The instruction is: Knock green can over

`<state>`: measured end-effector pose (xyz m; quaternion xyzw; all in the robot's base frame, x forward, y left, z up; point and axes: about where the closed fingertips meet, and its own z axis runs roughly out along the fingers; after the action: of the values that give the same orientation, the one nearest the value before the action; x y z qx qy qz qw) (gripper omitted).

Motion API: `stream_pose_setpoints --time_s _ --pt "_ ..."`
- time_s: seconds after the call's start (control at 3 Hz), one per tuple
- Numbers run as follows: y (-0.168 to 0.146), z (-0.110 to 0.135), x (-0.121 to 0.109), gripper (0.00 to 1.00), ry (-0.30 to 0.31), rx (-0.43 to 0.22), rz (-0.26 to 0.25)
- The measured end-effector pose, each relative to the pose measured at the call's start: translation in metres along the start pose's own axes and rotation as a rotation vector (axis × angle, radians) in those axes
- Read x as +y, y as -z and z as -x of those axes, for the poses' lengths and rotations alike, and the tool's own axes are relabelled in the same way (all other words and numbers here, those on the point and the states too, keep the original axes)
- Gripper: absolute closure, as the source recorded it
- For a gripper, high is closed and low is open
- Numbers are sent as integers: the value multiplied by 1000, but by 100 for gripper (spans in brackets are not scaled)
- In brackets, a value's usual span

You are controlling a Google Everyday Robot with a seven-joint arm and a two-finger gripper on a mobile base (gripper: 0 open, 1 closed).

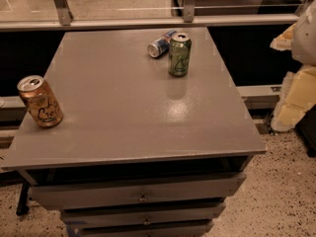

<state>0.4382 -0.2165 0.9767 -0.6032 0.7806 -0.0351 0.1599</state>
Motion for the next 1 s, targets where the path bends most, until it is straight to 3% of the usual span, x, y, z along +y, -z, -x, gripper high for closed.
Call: stream_pose_setpoints --time_s 0.33,0.67,1.0 --pt "1 0 -3 0 -4 -9 -17" --pt "-9 -3 -23 0 -20 -62 -70" --pt "-36 3 -65 0 -56 -195 -130"
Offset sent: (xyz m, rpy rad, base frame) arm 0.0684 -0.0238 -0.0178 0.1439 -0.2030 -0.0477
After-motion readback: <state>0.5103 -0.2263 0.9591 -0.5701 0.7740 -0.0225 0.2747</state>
